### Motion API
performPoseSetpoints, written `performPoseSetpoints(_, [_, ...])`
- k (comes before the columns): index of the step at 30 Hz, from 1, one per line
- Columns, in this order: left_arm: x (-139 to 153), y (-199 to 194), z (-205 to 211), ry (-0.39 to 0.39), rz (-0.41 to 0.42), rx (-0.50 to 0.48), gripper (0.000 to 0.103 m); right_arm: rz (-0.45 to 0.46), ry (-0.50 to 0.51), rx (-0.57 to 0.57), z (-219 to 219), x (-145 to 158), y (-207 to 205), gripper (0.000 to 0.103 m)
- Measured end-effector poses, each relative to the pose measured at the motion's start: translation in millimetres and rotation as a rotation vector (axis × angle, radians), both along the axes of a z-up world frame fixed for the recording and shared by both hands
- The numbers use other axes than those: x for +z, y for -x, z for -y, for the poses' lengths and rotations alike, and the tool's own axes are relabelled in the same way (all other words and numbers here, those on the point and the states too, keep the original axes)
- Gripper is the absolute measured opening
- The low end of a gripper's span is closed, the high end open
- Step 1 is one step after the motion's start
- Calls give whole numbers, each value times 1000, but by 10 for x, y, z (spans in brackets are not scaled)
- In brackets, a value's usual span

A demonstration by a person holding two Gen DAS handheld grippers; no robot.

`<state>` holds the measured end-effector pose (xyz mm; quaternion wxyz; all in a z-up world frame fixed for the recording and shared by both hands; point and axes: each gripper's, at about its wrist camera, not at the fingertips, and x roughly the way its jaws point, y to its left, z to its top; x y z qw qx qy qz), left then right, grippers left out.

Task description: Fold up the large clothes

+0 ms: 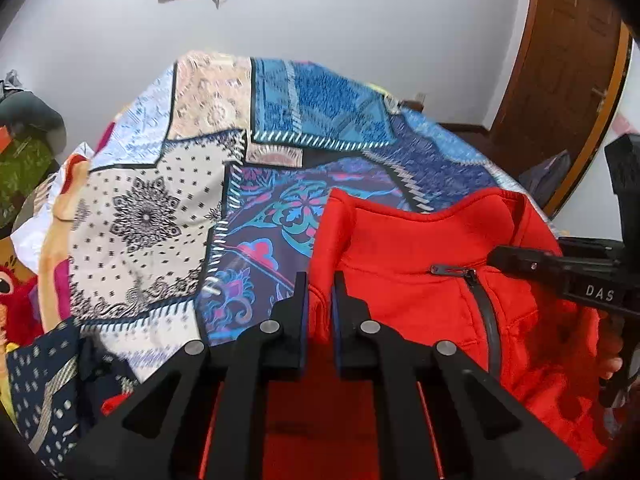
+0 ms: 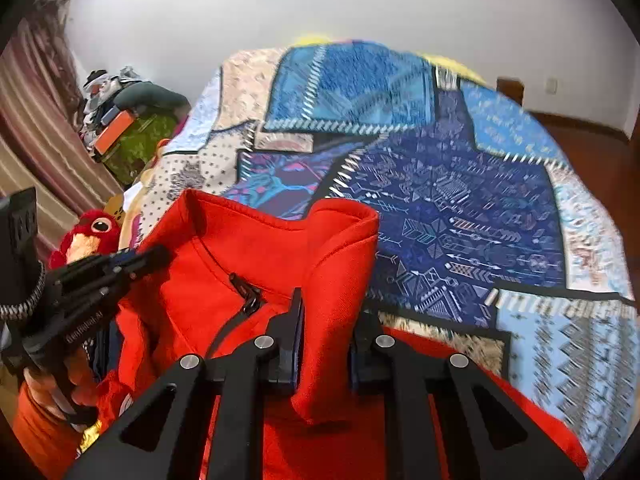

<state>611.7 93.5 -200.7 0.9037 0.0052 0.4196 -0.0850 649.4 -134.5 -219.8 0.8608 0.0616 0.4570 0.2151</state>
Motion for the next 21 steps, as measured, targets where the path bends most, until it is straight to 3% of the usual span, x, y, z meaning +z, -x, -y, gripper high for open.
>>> performPoseSetpoints(7, [533, 635, 76, -34, 83, -37, 8, 118, 1, 56, 42, 578, 745, 13])
performPoseSetpoints(11, [735, 1106, 153, -59, 117, -61, 8, 156, 30, 75, 45, 745, 1224, 13])
performPoseSetpoints(17, [722, 1759, 221, -82, 108, -86, 8, 154, 26, 96, 90, 808, 1973, 13])
performPoseSetpoints(21, [557, 2151, 262, -97, 72, -100, 8, 127, 39, 120, 82, 698, 2423, 13])
